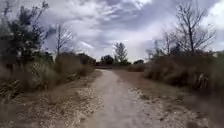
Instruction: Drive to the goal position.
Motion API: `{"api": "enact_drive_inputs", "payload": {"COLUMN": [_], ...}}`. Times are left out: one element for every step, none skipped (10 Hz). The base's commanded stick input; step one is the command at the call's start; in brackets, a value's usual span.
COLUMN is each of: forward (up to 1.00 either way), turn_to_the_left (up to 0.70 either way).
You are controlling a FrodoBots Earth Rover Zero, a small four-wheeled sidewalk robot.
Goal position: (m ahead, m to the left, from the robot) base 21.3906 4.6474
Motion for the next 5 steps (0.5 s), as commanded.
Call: {"api": "enact_drive_inputs", "payload": {"forward": [0.70,0.70,0.70,0.70,0.70], "turn_to_the_left": [0.00,0.00,0.00,0.00,0.00]}}
